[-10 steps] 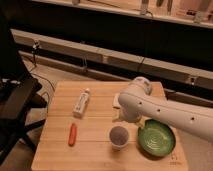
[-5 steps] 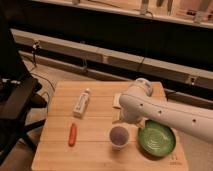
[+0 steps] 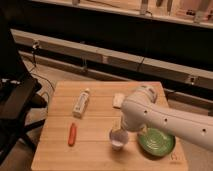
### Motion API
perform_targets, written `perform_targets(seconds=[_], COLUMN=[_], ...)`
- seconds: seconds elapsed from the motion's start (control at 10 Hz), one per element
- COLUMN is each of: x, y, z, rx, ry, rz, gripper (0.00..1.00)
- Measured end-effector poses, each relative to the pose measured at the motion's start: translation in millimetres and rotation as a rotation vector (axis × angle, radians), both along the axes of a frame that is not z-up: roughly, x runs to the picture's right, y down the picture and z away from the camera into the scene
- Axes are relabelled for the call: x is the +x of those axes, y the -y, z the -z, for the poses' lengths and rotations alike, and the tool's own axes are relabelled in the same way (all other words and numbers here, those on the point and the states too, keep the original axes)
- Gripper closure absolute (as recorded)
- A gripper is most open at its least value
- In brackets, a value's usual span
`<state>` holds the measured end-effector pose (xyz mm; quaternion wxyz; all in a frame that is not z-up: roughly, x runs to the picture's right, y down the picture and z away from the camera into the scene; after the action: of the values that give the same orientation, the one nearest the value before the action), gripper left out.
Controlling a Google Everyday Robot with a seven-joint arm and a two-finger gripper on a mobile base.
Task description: Pick up the ceramic cup
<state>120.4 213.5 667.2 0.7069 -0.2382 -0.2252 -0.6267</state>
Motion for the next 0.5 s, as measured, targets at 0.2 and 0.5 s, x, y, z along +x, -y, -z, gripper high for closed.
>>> perform_targets(seconds=[0.2,0.5], x=[10.0,14.9], y=[-13.4,-35.0], z=[-10.9,-37.0], rx=[-0.032,-0.095], ry=[-0.013,-0.05], rz=[-0.02,-0.048], gripper=[0.2,0.2])
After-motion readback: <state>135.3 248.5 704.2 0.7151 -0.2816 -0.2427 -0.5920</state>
